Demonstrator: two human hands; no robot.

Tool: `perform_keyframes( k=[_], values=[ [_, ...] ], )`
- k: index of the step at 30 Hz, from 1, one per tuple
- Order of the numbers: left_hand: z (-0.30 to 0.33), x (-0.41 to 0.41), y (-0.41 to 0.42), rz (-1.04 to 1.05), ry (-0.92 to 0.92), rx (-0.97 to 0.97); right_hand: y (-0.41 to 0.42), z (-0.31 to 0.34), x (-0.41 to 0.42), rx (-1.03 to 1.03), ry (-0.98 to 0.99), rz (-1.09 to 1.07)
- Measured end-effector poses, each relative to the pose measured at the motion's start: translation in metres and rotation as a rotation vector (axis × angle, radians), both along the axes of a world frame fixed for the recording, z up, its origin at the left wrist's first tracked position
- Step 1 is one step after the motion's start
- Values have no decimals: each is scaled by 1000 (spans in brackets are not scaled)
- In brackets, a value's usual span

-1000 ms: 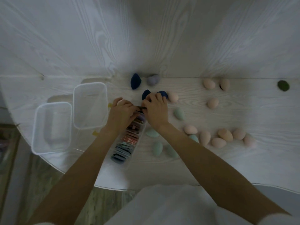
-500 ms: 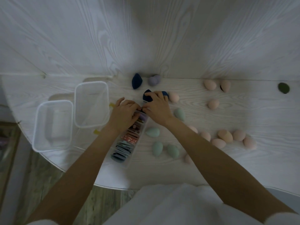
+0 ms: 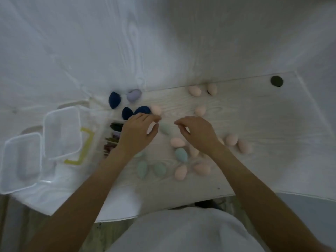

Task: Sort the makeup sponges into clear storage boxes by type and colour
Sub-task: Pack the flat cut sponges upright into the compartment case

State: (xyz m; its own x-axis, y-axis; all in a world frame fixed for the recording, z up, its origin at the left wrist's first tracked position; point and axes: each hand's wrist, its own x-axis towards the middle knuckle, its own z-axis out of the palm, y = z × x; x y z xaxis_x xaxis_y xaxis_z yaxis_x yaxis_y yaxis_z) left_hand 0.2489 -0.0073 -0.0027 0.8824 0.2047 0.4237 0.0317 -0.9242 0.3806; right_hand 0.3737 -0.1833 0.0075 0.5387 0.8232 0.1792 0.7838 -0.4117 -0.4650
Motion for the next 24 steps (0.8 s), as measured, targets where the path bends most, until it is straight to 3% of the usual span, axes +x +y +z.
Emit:
perform_keyframes(
  k=[4, 7, 12, 19, 24],
  values=[
    [7, 72, -84, -80, -94, -63, -101, 2, 50, -63, -141, -125],
    [1, 136, -154, -61, 73, -105, -181, -5, 110, -84, -173, -223],
    [-26, 219, -211, 14, 441, -104, -247, -33, 208, -110, -164, -280],
    [-74, 251, -231, 207, 733, 67, -249, -78, 332, -218, 71, -359],
    [-83, 251, -232, 219, 696, 116, -221, -93, 385, -396, 124, -334]
  ],
)
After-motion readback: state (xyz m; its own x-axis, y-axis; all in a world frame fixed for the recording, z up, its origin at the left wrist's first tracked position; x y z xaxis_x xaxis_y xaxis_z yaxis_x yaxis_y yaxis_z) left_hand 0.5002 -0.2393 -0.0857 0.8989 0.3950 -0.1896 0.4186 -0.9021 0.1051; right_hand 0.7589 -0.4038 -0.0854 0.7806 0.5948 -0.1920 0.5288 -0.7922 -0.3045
